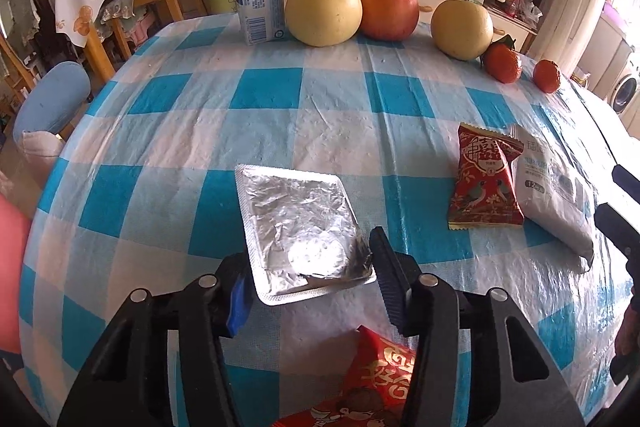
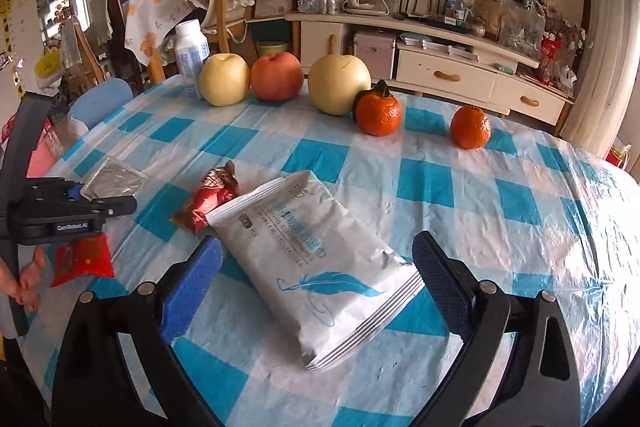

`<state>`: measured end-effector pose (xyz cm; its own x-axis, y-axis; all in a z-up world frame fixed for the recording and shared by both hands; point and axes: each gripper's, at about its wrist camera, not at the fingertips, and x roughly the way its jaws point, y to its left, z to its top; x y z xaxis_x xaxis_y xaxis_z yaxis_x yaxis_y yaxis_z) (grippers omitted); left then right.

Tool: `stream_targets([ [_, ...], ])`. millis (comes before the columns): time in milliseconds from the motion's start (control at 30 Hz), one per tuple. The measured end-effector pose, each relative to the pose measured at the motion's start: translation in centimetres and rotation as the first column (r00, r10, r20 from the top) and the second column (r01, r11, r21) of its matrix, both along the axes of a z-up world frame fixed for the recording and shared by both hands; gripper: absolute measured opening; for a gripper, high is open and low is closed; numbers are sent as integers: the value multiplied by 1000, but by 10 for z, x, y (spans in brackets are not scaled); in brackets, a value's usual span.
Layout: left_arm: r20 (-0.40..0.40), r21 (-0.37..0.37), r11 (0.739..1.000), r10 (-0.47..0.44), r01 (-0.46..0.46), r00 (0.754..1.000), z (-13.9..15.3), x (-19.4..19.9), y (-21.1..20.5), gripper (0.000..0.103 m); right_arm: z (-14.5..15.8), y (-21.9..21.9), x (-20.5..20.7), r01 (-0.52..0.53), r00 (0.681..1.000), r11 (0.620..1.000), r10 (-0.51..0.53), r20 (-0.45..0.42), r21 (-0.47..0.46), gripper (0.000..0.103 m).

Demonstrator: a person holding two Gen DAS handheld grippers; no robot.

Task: Collect trash
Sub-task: 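Grasp the foil tray with the left tool while the right tool grasps the white wipes pack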

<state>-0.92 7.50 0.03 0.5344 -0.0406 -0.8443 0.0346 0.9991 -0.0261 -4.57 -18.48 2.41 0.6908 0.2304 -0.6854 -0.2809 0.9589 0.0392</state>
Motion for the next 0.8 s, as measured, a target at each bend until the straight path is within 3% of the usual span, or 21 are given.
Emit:
stream_targets([
  [433, 15, 34, 999, -33, 32, 999, -2, 6, -5, 52, -22, -3, 44, -87, 991, 996, 90, -100, 31, 97],
  [600, 15, 32, 998, -48, 47, 999, -3, 11, -5, 53, -32, 12, 48, -158, 976, 987, 160, -147, 23, 97],
  [800, 22, 4, 999, -41, 41, 999, -2, 14, -1, 53, -33, 15, 44, -154, 977, 988, 151, -150, -4, 98],
])
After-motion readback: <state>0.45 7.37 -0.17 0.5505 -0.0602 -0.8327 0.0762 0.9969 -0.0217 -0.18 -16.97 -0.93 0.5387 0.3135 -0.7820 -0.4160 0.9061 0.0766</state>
